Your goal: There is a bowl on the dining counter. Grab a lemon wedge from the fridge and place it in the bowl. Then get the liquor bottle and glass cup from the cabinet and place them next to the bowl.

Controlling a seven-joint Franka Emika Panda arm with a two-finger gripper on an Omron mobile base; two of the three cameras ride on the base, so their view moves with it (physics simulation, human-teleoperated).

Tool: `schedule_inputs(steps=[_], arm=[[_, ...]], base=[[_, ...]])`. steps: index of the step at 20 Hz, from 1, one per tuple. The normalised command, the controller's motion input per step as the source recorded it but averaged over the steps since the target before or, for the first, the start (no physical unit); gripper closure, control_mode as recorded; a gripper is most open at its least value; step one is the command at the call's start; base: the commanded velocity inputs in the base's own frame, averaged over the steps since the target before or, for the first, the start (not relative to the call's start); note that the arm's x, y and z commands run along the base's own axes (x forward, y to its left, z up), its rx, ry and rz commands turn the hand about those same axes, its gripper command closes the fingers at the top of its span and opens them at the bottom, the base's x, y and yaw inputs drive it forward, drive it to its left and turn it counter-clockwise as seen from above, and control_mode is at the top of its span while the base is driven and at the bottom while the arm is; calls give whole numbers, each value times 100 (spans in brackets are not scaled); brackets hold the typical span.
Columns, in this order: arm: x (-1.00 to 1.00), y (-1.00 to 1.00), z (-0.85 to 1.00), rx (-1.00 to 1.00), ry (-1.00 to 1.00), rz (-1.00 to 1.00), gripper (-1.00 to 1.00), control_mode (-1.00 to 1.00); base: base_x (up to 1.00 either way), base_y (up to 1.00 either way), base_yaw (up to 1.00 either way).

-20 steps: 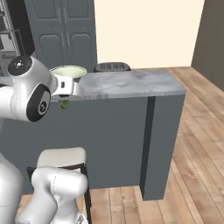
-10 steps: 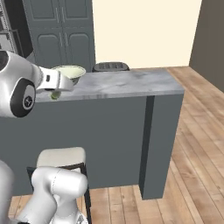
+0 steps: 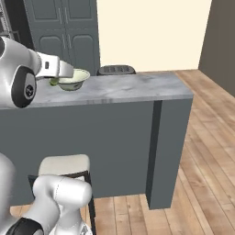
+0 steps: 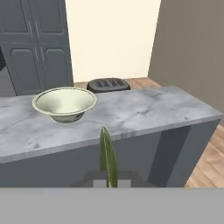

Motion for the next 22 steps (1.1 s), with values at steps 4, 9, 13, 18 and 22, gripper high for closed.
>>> schedule_inputs(steps=[4, 9, 13, 18, 22], arm=[[71, 20, 16, 7, 0, 11, 100, -100], [84, 45, 0, 1, 0, 9, 100, -100], [85, 48, -6, 0, 3, 5, 100, -100], [73, 32, -26, 0, 6, 3, 100, -100], [56, 21, -42, 0, 11, 1, 100, -100]], base=[[0, 0, 0], [0, 0, 0], [0, 0, 0], [0, 0, 0], [0, 0, 0]])
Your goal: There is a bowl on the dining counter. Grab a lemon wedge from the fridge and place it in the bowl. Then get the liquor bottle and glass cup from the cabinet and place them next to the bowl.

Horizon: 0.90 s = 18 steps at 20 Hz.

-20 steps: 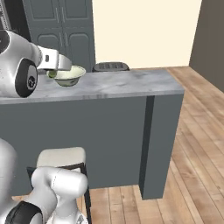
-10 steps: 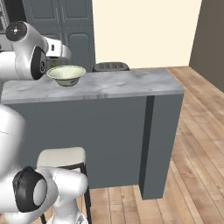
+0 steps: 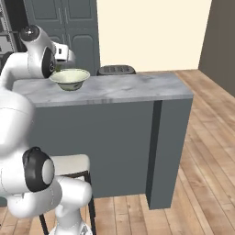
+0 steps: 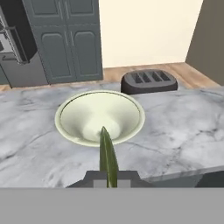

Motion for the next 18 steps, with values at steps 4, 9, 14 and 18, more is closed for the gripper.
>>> schedule_inputs(steps=[4, 9, 14, 18], arm=[[55, 25, -39, 0, 10, 1, 100, -100], [62, 33, -31, 0, 8, 0, 100, -100], [49, 26, -26, 0, 6, 0, 100, -100], [31, 13, -26, 0, 1, 0, 100, -100]], base=[[0, 0, 0], [0, 0, 0], [0, 0, 0], [0, 0, 0]])
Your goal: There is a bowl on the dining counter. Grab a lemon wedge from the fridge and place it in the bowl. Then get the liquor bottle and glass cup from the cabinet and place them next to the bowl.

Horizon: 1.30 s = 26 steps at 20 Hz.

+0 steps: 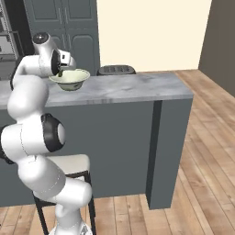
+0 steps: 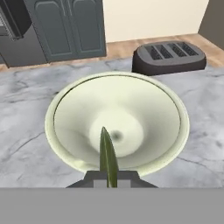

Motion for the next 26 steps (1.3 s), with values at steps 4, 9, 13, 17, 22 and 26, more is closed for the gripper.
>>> schedule_inputs(steps=[4, 9, 13, 17, 22, 26], arm=[[17, 2, -28, 0, 0, 0, 100, -100], [19, 0, -30, 0, 0, 0, 100, -100], [21, 0, -28, 0, 0, 0, 100, -100], [19, 0, -24, 0, 0, 0, 100, -100], [18, 0, -19, 0, 0, 0, -100, -100], [44, 8, -8, 0, 0, 0, -100, -100]], base=[[0, 0, 0], [0, 0, 0], [0, 0, 0], [0, 0, 0], [0, 0, 0], [0, 0, 0]])
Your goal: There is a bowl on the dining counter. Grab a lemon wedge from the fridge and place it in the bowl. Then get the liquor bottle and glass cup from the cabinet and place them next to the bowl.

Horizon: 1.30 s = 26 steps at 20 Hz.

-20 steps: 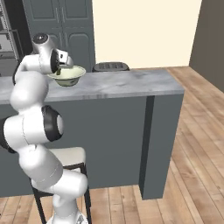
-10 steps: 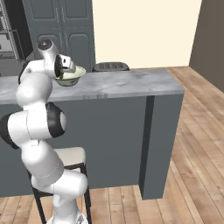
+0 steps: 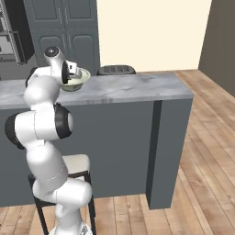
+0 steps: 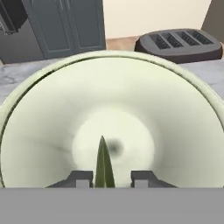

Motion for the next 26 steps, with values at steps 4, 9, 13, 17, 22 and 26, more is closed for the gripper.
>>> schedule_inputs(steps=[4, 9, 13, 17, 22, 26], arm=[[43, 2, 0, 0, 0, 0, -100, -100], [31, 0, 1, 1, 0, 0, -100, -100], [-2, 1, 39, 4, -11, 0, -100, -100], [-33, 0, 89, 7, -19, 0, -100, -100], [-55, 0, 100, 9, -11, 0, -100, -100], [-96, 0, 92, 2, 0, 0, -100, -100]], base=[[0, 0, 0], [0, 0, 0], [0, 0, 0], [0, 0, 0], [0, 0, 0], [0, 0, 0]])
